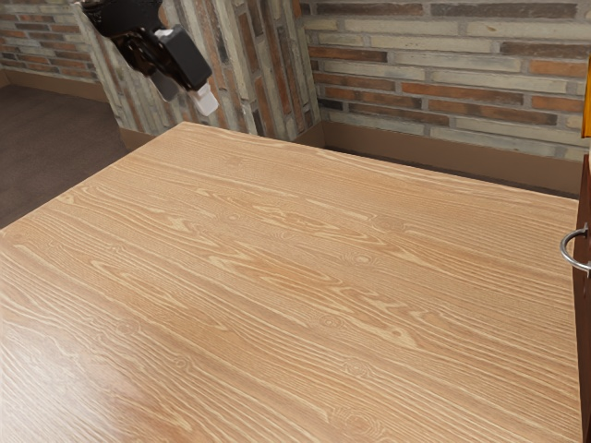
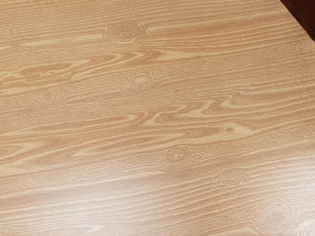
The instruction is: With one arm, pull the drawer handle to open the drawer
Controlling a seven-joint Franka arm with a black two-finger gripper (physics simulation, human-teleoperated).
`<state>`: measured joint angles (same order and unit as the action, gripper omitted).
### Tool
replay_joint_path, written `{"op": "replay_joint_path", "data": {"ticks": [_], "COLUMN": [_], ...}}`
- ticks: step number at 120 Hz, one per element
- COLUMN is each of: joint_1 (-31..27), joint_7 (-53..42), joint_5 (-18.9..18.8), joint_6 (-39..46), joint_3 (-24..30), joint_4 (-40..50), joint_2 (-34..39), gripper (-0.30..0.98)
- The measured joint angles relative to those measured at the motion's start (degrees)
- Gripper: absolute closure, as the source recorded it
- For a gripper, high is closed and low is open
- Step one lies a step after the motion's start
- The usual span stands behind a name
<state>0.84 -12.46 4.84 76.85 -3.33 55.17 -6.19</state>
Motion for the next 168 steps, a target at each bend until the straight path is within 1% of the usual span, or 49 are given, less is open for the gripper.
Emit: {"op": "replay_joint_path", "data": {"ticks": [6, 21, 40, 53, 72, 81, 93, 102, 115, 130, 143, 168], "joint_1": [0.71, 0.39, 0.64, 3.3, 6.78, 7.28, 7.05, 6.9, 7.02, 6.93, 7.23, 7.52], "joint_7": [0.79, 2.58, 4.48, 5.59, 7.81, 9.78, 12.15, 13.7, 16.18, 18.59, 20.27, 22.9], "joint_5": [0.35, 0.79, 1.2, 1.42, 3.55, 5.39, 8.63, 10.22, 11.33, 11.79, 11.97, 12.57], "joint_6": [0.65, 2.36, 5.4, 8.8, 14.34, 16.93, 20.57, 22.78, 25.95, 29.08, 30.65, 32.28], "joint_3": [0.67, 2.61, 6.61, 7.52, 8.65, 9.73, 12.02, 13.47, 14.47, 16.34, 17.17, 17.39], "joint_4": [-0.02, 0.01, 1.88, 2.61, 2.95, 2.53, 0.54, -2.93, -5.16, -9.57, -10.6, -10.76], "joint_2": [-1.59, -4.24, -7.58, -11.36, -14.72, -16.69, -21.21, -25.41, -28.53, -34.18, -35.97, -36.19], "gripper": [0.02, 0.02, 0.02, 0.02, 0.02, 0.02, 0.02, 0.02, 0.02, 0.02, 0.02, 0.02]}}
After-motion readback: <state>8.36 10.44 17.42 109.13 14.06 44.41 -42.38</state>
